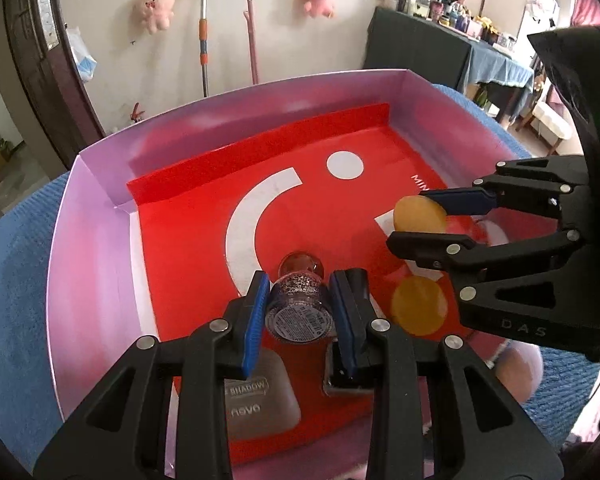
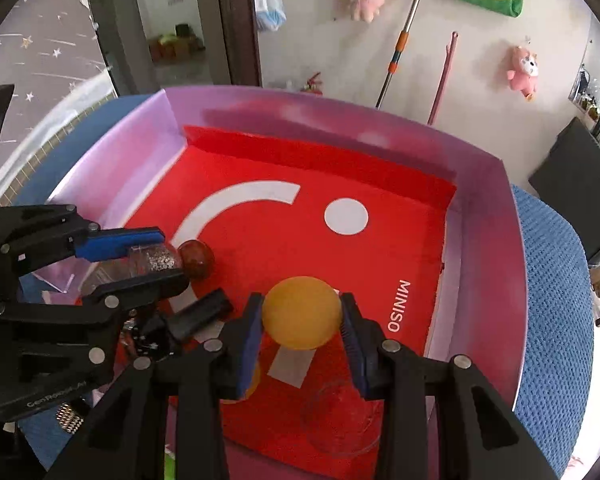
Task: Organize rigid objects
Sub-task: 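Lower the sponge into the box with the right tool while the left lowers the glitter bottle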
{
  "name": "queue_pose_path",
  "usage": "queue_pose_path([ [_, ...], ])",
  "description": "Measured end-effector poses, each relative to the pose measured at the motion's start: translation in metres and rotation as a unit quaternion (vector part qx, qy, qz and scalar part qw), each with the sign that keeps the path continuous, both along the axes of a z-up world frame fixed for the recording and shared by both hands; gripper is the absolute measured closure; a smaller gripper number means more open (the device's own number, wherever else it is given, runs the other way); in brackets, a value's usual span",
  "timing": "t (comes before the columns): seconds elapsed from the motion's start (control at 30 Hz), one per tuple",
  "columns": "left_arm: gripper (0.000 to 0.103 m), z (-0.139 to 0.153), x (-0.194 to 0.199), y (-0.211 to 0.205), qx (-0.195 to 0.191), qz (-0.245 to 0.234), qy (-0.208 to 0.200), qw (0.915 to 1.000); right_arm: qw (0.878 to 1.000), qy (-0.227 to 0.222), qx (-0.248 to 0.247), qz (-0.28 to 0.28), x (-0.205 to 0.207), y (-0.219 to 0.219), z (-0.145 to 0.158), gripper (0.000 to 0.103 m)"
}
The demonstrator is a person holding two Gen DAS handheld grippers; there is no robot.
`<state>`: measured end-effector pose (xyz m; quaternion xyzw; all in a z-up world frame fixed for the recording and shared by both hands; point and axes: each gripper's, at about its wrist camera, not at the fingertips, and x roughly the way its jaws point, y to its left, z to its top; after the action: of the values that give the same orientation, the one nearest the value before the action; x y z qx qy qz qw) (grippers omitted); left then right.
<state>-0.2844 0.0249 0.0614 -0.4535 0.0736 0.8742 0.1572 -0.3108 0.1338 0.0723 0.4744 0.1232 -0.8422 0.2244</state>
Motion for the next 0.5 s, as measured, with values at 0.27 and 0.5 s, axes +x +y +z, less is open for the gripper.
queue_pose_path([
  [0.27,0.074,0.000,-0.003,-0.001,-0.004,-0.007,-0.007,0.9999,0.999,-0.026,0.020,0.004,-0.009,0.000,-0.013,0.063],
  [0.5,0.074,-0.008,-0.002,-0.002,-0.013,-0.013,-0.023,0.9996,0.999,-0.030,0.025,0.005,-0.010,0.000,-0.014,0.063],
])
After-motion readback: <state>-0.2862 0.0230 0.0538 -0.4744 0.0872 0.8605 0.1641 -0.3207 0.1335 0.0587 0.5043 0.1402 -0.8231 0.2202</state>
